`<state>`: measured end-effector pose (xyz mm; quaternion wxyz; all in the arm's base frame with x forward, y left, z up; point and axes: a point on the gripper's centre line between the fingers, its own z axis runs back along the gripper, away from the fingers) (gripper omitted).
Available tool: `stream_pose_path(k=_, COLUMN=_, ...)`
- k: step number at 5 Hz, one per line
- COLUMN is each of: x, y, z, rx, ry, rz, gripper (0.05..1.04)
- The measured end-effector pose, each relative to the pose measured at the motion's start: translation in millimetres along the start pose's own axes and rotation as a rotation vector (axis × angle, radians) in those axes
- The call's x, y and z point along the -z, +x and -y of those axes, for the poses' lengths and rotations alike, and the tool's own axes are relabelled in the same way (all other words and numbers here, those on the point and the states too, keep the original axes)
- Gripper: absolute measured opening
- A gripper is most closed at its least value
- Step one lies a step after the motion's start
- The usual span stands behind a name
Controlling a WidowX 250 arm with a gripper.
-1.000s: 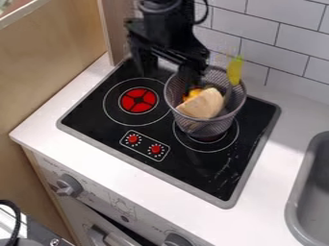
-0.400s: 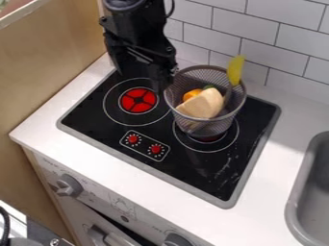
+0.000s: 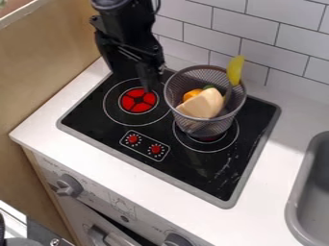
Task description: Moved the stainless basket to the right burner.
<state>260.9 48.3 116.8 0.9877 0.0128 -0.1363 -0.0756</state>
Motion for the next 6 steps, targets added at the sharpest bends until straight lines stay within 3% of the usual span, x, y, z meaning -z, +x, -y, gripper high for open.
stream_pose_path(k=3, x=-1.9, y=-24.6, z=-18.7, rx=-0.011, ry=0.02, rz=-0.012, gripper=1.001)
stream_pose_path(k=6, x=0.0, y=-38.4, z=-28.0, rx=0.014, ry=-0.001, rz=-0.03, gripper=1.001)
